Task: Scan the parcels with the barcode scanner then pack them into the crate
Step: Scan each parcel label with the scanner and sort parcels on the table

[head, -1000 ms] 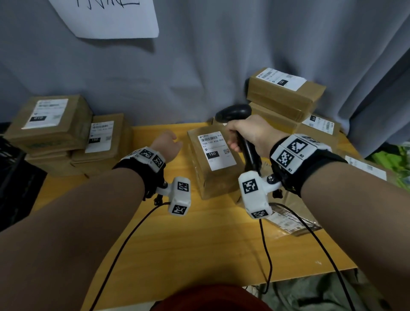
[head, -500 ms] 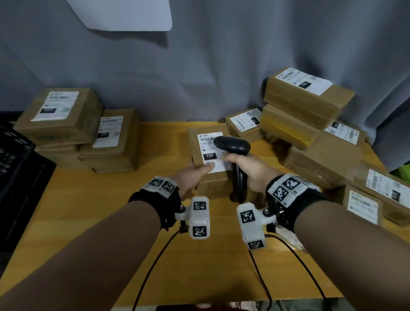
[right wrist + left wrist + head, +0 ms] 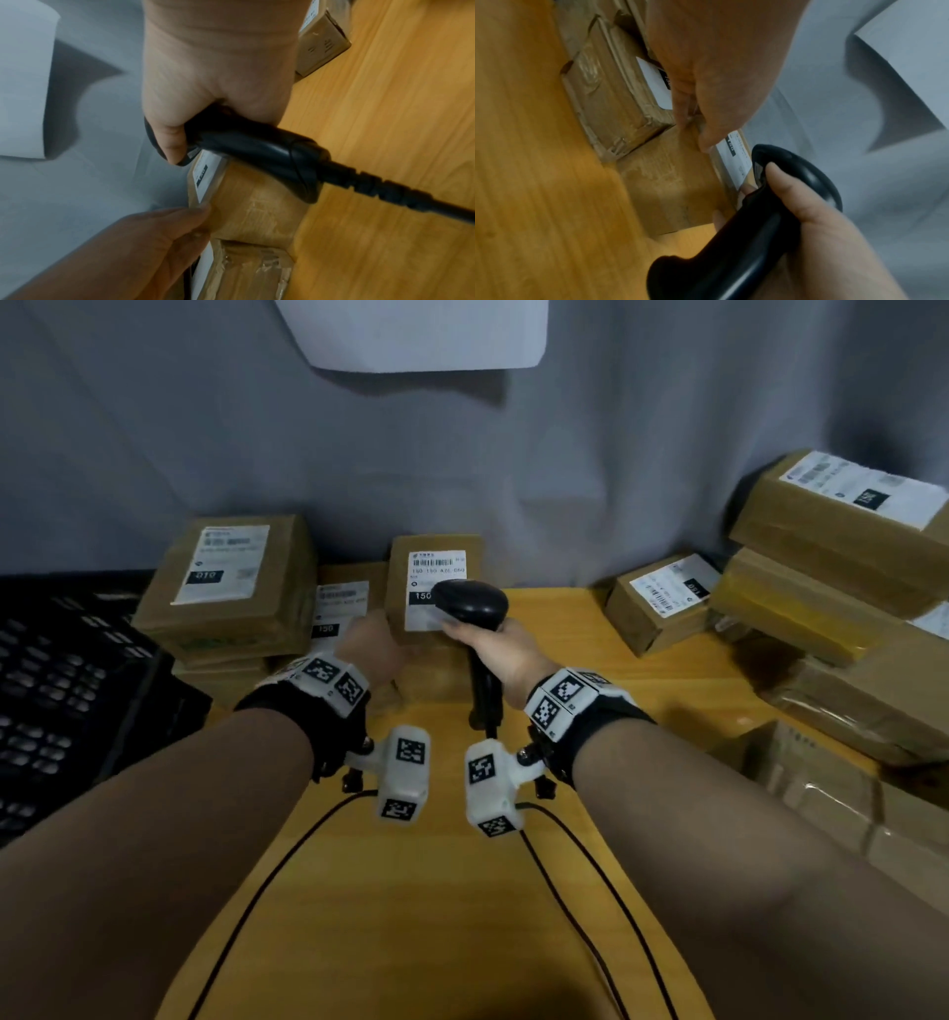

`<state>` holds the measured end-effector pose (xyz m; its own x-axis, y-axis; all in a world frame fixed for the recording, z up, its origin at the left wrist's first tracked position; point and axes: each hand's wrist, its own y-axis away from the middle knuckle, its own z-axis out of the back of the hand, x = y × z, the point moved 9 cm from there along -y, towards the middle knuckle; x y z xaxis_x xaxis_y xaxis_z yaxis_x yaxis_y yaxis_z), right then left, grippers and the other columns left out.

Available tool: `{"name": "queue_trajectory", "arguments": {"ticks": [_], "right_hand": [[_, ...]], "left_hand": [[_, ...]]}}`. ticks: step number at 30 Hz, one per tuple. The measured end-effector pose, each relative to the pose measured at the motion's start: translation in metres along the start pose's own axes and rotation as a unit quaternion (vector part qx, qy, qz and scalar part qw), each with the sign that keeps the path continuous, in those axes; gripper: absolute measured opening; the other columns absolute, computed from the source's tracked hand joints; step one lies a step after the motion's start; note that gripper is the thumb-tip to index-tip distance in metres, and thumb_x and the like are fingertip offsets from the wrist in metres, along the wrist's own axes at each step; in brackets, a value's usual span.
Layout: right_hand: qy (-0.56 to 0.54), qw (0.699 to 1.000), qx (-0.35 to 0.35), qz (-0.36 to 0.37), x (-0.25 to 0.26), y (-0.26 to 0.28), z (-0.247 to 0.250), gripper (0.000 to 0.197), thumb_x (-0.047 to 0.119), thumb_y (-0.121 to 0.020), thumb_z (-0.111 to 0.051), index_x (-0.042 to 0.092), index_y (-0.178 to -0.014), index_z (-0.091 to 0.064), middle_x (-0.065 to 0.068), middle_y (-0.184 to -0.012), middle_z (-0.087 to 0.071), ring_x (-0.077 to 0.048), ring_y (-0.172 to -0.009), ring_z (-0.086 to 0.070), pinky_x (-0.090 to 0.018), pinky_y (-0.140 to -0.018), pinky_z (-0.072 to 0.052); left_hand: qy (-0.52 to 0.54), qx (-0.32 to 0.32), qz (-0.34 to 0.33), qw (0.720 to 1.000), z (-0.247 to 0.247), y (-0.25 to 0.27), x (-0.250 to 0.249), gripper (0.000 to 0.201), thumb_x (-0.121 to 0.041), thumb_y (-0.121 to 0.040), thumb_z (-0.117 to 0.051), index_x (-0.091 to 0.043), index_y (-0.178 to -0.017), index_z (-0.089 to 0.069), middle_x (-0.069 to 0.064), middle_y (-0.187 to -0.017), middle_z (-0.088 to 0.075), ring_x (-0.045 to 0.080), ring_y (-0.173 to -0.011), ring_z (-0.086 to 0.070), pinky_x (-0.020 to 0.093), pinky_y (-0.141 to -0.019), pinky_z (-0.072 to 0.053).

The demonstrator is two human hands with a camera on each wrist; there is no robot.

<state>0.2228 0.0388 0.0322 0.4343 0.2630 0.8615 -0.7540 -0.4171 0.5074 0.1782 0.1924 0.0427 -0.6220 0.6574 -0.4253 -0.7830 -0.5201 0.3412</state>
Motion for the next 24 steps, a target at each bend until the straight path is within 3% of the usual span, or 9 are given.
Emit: {"name": "queue_trajectory", "arguments": {"ticks": [5, 8, 10, 13, 17, 21, 24], "right_hand": [[0.029, 0.999, 0.019, 0.006, 0.011, -0.011, -0.004, 0.034, 0.032, -0.085, -0.072, 0.019, -0.115, -0.063, 0.006, -0.095, -0.062, -0.013, -0.091, -0.057, -0.026, -0.082, -0.044], [0.062, 0.998, -0.004, 0.013, 0.019, -0.009, 0.011, 0.031, 0.033, -0.084, -0.072, 0.019, -0.11, -0.063, 0.003, -0.094, -0.062, -0.018, -0.092, -0.06, -0.034, -0.088, -0.05], [0.044, 0.998, -0.037, 0.017, 0.022, 0.001, 0.029, 0.025, 0.029, -0.086, -0.071, 0.015, -0.105, -0.063, -0.003, -0.09, -0.062, -0.023, -0.084, -0.063, -0.038, -0.078, -0.057], [0.015, 0.998, -0.064, 0.004, 0.018, 0.027, 0.066, 0.026, 0.022, -0.088, -0.068, 0.005, -0.106, -0.062, -0.013, -0.084, -0.062, -0.023, -0.063, -0.062, -0.035, -0.06, -0.054], [0.04, 0.995, -0.078, -0.043, 0.005, 0.074, 0.135, 0.016, 0.019, -0.088, -0.067, 0.006, -0.089, -0.058, -0.011, -0.068, -0.058, -0.021, -0.051, -0.056, -0.032, -0.056, -0.049], [0.087, 0.985, -0.117, -0.09, -0.009, 0.126, 0.221, 0.018, 0.021, -0.086, -0.07, 0.009, -0.087, -0.057, -0.01, -0.066, -0.057, -0.021, -0.051, -0.055, -0.028, -0.048, -0.049], [0.111, 0.976, -0.15, -0.111, -0.023, 0.162, 0.286, 0.017, 0.021, -0.086, -0.07, 0.008, -0.089, -0.059, -0.01, -0.068, -0.06, -0.02, -0.052, -0.055, -0.028, -0.05, -0.05]], "left_hand": [[-0.061, -0.036, -0.01, 0.997, 0.008, -0.011, -0.002, 0.049, -0.032, -0.094, -0.055, -0.003, -0.133, -0.046, 0.021, -0.137, -0.042, 0.036, -0.123, -0.046, 0.042, -0.101, -0.039], [-0.036, -0.06, -0.03, 0.997, 0.015, -0.01, -0.009, 0.044, -0.029, -0.094, -0.055, -0.005, -0.131, -0.048, 0.022, -0.14, -0.039, 0.038, -0.128, -0.039, 0.043, -0.104, -0.034], [-0.017, -0.076, -0.048, 0.996, 0.018, -0.004, -0.023, 0.042, -0.027, -0.093, -0.054, -0.011, -0.132, -0.049, 0.018, -0.142, -0.037, 0.035, -0.131, -0.035, 0.041, -0.106, -0.031], [0.033, -0.081, -0.09, 0.992, 0.013, 0.012, -0.053, 0.035, -0.023, -0.092, -0.055, -0.015, -0.127, -0.054, 0.013, -0.141, -0.04, 0.031, -0.131, -0.037, 0.037, -0.108, -0.03], [0.089, -0.001, -0.176, 0.98, -0.028, 0.041, -0.11, 0.033, -0.022, -0.092, -0.057, -0.01, -0.123, -0.057, 0.013, -0.131, -0.052, 0.028, -0.119, -0.051, 0.038, -0.103, -0.04], [0.106, 0.104, -0.189, 0.971, -0.097, 0.085, -0.169, 0.047, -0.034, -0.093, -0.057, -0.017, -0.135, -0.045, 0.009, -0.142, -0.041, 0.025, -0.126, -0.046, 0.04, -0.105, -0.04], [0.045, 0.176, -0.242, 0.953, -0.147, 0.127, -0.219, 0.077, -0.048, -0.087, -0.061, -0.018, -0.148, -0.025, 0.01, -0.15, -0.025, 0.028, -0.135, -0.036, 0.04, -0.109, -0.035]]}}
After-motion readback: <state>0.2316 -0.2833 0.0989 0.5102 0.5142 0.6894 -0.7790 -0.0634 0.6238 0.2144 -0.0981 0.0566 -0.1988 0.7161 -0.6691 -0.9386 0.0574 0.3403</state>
